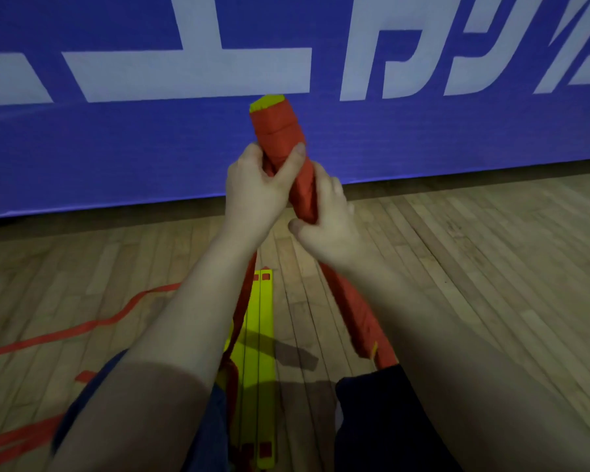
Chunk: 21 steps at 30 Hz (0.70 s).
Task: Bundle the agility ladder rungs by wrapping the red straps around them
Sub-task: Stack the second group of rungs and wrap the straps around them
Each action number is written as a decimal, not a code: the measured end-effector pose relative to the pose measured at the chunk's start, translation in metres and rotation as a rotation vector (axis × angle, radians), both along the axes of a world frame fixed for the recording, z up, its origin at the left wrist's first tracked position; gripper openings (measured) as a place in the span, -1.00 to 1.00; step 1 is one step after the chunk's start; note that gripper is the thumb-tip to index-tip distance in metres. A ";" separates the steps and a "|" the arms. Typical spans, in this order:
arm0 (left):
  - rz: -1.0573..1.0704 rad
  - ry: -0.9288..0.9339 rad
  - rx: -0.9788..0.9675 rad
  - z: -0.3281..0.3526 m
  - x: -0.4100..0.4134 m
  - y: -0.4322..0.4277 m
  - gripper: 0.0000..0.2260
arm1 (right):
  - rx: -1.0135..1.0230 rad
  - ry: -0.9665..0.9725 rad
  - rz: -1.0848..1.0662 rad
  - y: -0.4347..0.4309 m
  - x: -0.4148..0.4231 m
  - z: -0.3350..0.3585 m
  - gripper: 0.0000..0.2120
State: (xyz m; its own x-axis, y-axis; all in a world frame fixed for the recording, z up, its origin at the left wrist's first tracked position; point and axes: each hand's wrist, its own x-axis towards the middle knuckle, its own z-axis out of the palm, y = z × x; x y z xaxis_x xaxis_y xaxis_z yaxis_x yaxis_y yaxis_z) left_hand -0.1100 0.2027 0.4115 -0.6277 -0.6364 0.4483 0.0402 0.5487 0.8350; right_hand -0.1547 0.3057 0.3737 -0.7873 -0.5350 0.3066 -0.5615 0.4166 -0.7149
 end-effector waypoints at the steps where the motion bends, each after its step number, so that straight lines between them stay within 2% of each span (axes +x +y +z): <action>1: -0.060 0.009 0.013 -0.001 0.000 -0.002 -0.73 | -0.064 -0.137 0.044 0.005 -0.005 0.004 -0.25; 3: -0.209 0.055 0.105 0.001 0.002 -0.006 -0.83 | -0.181 -0.482 0.165 0.017 -0.015 0.007 -0.49; 4: -0.280 0.092 0.155 0.004 0.003 -0.008 -0.86 | -0.165 -0.595 0.230 0.023 -0.018 0.006 -0.55; 8: -0.405 0.217 0.235 0.016 0.006 -0.012 -0.98 | -0.045 -0.813 0.401 0.028 -0.021 -0.006 -0.55; 11: -0.359 0.231 0.249 0.017 0.010 -0.020 -0.90 | -0.108 -0.848 0.486 0.022 -0.019 -0.007 -0.66; 13: -0.319 0.196 0.282 0.018 0.010 -0.031 -0.85 | -0.177 -0.840 0.450 0.018 -0.015 -0.006 -0.80; 15: -0.270 0.124 0.281 0.020 0.011 -0.039 -0.78 | -0.191 -0.739 0.345 0.013 -0.011 -0.004 -0.87; 18: -0.183 0.048 0.272 0.021 0.014 -0.048 -0.68 | -0.218 -0.649 0.179 0.011 -0.013 -0.004 -0.86; 21: -0.171 -0.008 0.270 0.018 0.013 -0.050 -0.67 | -0.171 -0.746 0.211 0.013 -0.018 0.000 -0.65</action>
